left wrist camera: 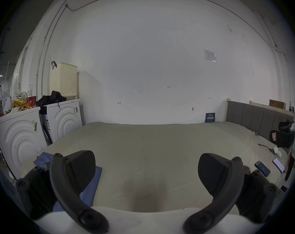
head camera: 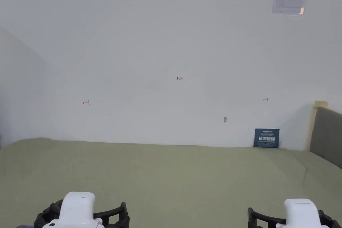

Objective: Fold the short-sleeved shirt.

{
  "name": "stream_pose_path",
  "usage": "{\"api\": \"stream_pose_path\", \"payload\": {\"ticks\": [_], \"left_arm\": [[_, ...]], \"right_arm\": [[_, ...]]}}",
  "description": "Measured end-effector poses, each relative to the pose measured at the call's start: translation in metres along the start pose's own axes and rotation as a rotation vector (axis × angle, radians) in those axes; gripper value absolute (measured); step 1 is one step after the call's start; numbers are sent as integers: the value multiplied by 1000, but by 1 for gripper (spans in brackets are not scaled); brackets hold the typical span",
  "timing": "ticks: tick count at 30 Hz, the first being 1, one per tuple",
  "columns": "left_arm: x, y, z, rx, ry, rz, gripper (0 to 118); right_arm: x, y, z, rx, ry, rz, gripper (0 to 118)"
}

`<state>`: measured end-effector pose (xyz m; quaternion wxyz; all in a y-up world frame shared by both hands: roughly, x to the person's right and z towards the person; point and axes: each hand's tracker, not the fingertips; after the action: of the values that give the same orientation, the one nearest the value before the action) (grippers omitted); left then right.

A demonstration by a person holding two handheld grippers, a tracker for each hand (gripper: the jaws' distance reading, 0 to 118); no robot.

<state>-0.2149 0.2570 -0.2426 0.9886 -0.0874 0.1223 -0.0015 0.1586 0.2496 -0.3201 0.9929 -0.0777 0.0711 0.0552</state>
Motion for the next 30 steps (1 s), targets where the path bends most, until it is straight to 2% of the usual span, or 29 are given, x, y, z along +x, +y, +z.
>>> {"api": "stream_pose_path", "payload": {"ticks": [30], "left_arm": [[5, -2, 0, 1, 5, -20, 118]], "right_arm": [[-2, -2, -1, 6, 10, 22, 118]]}}
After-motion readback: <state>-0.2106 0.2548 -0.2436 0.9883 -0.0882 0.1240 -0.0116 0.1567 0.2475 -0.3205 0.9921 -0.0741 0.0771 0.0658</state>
